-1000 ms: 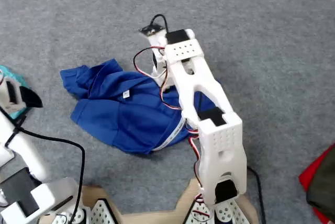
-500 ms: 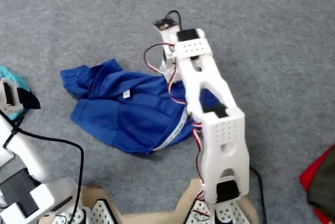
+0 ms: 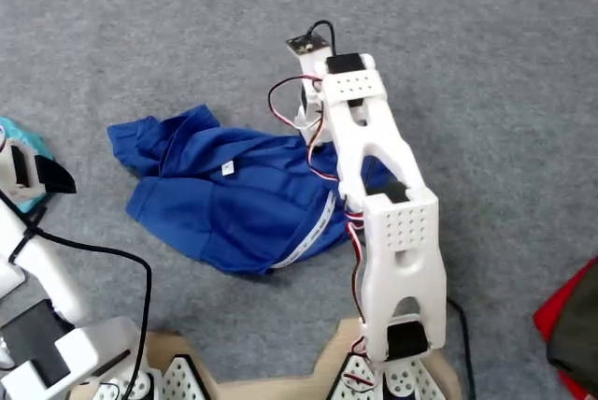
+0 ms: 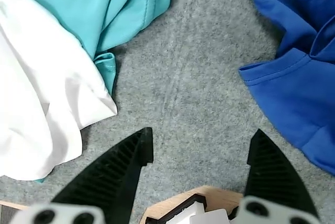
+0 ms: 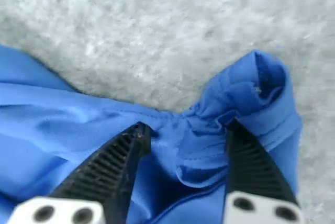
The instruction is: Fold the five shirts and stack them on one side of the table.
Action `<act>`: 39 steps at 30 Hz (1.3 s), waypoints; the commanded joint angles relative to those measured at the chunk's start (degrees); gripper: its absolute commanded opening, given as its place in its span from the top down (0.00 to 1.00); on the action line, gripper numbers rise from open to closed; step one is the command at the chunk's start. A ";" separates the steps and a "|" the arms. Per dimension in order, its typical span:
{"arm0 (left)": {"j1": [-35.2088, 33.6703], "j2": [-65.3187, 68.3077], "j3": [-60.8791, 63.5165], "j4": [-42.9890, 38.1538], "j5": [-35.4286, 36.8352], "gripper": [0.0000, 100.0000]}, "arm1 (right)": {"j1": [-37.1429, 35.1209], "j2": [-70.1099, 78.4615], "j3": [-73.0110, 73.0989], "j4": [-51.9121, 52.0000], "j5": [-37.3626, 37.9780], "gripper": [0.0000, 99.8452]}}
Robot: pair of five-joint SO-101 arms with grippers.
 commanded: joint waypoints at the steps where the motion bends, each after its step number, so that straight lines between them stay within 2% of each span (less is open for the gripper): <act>1: 0.79 -2.24 -0.79 0.44 0.09 0.70 | 2.42 -0.40 -3.65 0.00 -0.09 0.76; 12: 0.88 -2.15 -0.79 0.44 0.18 0.70 | 3.38 -0.31 -3.91 6.07 0.00 0.77; 19: 0.88 -2.15 -0.26 0.44 0.18 0.70 | 4.09 -0.13 -3.91 5.54 0.00 0.99; 28: 0.44 -2.24 -0.26 0.44 0.18 0.70 | 7.69 -0.31 -4.00 4.31 0.09 0.99; 31: 0.44 -2.24 -0.26 0.44 0.18 0.70 | 8.04 -0.57 -4.35 4.57 2.55 0.99; 39: 2.64 -1.71 -0.70 0.44 2.55 0.70 | 8.92 -5.23 -17.36 11.60 3.52 0.99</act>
